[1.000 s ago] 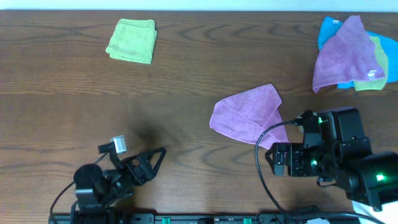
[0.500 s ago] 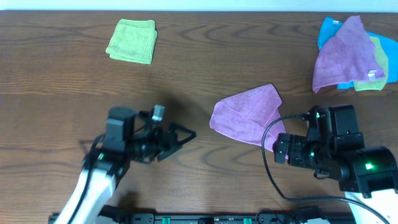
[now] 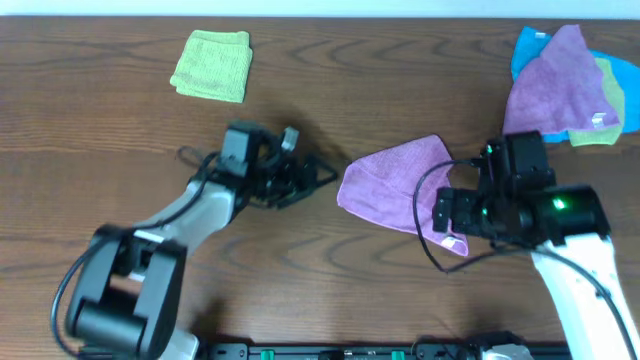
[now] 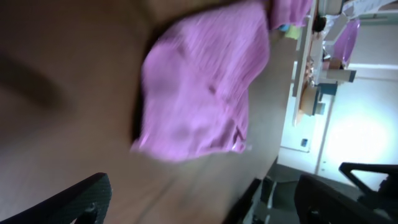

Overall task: Fold the cloth
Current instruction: 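Move the left gripper to the cloth's left corner and grasp it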

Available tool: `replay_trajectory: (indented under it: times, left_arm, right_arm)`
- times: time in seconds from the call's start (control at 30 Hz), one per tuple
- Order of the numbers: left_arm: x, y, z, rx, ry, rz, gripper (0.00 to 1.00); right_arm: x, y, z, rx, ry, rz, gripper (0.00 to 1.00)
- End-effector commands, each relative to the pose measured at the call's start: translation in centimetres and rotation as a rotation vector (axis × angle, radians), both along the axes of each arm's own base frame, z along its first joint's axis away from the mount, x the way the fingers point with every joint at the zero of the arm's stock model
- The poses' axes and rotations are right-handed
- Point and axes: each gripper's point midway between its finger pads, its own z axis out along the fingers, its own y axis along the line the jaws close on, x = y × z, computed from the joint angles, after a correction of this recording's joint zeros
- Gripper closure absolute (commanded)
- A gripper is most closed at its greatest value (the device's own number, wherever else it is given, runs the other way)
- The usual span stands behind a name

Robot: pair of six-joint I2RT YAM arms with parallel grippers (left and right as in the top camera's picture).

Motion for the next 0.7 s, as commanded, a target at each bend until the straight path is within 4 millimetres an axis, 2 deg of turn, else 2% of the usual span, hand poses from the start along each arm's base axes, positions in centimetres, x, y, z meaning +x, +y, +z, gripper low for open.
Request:
replay_trajectory:
  times: [0.0,0.1,0.23,0.43,0.67]
  left_arm:
    - [1.2,-1.8,-0.4,0.050,-0.035,-0.034,0.05]
    - [0.8,-2.7,-2.1,0.118,0.002,-0.053,0.05]
    - [0.0,-2.4,-4.6,0.254,0.020,-0.030,0.05]
    - [0.2,-3.1,-4.9,0.301,-0.027,-0.020,0.05]
    - [0.0,-3.7,-5.7,0.317,-0.028,-0.022,0.05]
  right_arm:
    - [0.6,-0.6,-0.3,-0.030,-0.007,0.003,0.01]
    - [1.3,-1.4,-0.1,-0.075,-0.037,-0.014,0.01]
    - [1.3,-2.6,-0.2,-0.105,-0.034,-0.036,0.01]
    - [1.4,-3.7,-0.2,-0.110,-0.032,-0.057,0.01]
    - [1.4,-3.7,-0.2,-0.111,-0.032,-0.049,0.01]
